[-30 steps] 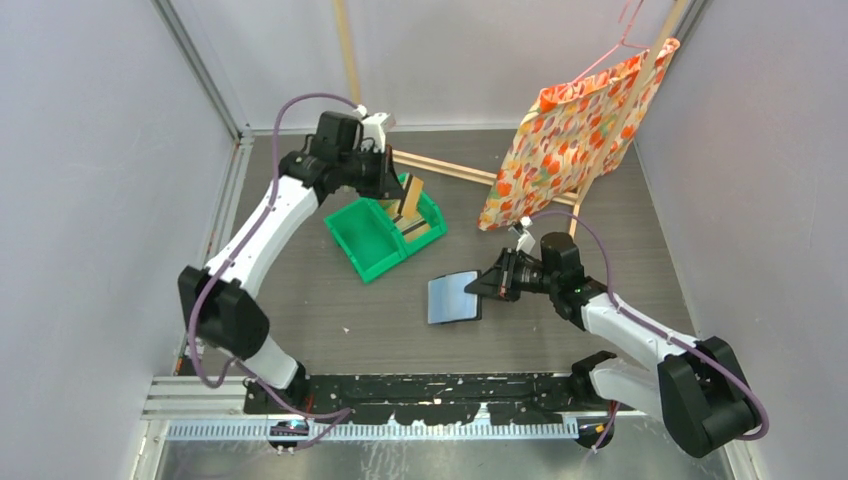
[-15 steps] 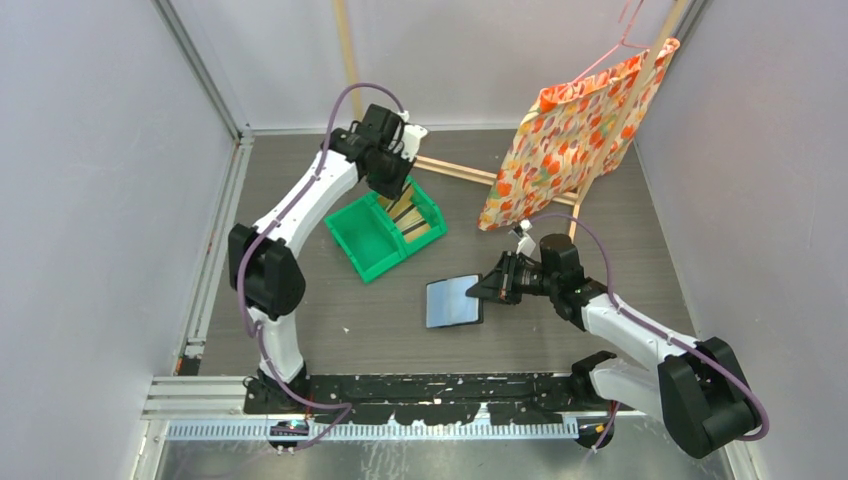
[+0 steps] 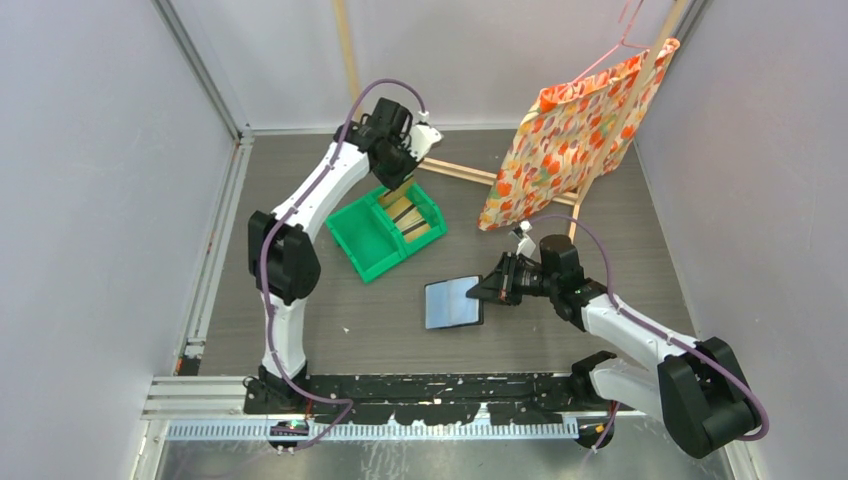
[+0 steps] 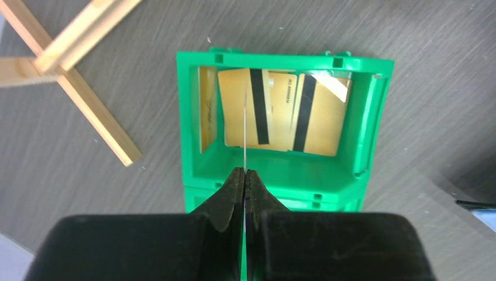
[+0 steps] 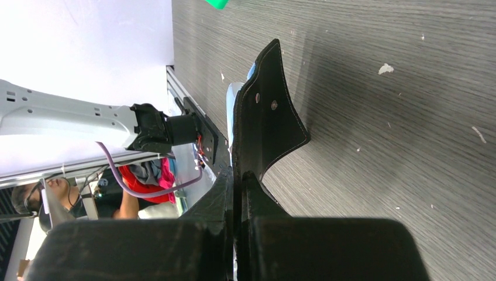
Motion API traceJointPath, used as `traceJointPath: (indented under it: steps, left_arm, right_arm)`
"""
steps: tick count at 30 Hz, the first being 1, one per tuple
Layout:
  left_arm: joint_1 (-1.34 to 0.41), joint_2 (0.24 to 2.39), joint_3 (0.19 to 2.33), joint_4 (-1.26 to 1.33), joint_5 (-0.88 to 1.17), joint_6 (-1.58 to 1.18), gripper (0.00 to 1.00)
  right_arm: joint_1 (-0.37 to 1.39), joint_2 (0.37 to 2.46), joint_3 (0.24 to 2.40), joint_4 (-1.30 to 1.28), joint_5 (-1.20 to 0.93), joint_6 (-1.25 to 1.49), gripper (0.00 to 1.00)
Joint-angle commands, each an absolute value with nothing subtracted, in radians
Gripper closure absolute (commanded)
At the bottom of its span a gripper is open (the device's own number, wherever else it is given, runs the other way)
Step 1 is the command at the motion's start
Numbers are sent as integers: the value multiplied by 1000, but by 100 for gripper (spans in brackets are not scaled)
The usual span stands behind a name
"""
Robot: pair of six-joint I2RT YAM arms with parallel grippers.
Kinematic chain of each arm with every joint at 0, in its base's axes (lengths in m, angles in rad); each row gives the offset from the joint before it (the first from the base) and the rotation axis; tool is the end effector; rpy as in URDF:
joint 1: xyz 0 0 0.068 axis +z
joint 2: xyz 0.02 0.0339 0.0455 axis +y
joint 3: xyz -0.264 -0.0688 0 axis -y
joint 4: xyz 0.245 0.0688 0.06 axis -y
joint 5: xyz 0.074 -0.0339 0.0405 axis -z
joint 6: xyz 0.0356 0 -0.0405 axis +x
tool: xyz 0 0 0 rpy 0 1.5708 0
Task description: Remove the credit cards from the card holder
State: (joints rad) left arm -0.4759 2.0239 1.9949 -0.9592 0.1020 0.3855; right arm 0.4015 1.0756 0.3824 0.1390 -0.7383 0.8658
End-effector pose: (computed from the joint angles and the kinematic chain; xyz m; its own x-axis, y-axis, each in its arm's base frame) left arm 0.3916 -0.2059 0.3124 -0.4977 0.6773 -0.5418 0.7476 0.6517 0.1281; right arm 0.1809 0.1028 0.1826 -0.9353 0.2149 -0.2813 -0.1597 0.4529 0.8771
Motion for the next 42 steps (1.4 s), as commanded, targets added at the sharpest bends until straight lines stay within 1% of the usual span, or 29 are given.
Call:
traceJointPath:
  steps: [1,5,13,20,32,42]
  left_arm:
    - [-472,2071,2085,-990,63,510,99]
    - [-472,2135,2144,-1053,40,546,100]
    - [-471,2166,2113,-1026,25,566,100]
    - [-453,2223,2145,-1025,30,573,100]
    - [-416,2256,2130,-1001,80,578,100]
    - [-416,2270,2143,-969,52,536,100]
  right_arm:
    - [398,1061,383,146,-758,859,99]
    - [399,1064,379,145,-756,858,99]
    - [398,1073,385,146,-755,857,99]
    - [398,1082,386,146,-753,858,99]
    - [398,1111,399,161,-752,857,99]
    - [398,1134,405,173,-755,863,99]
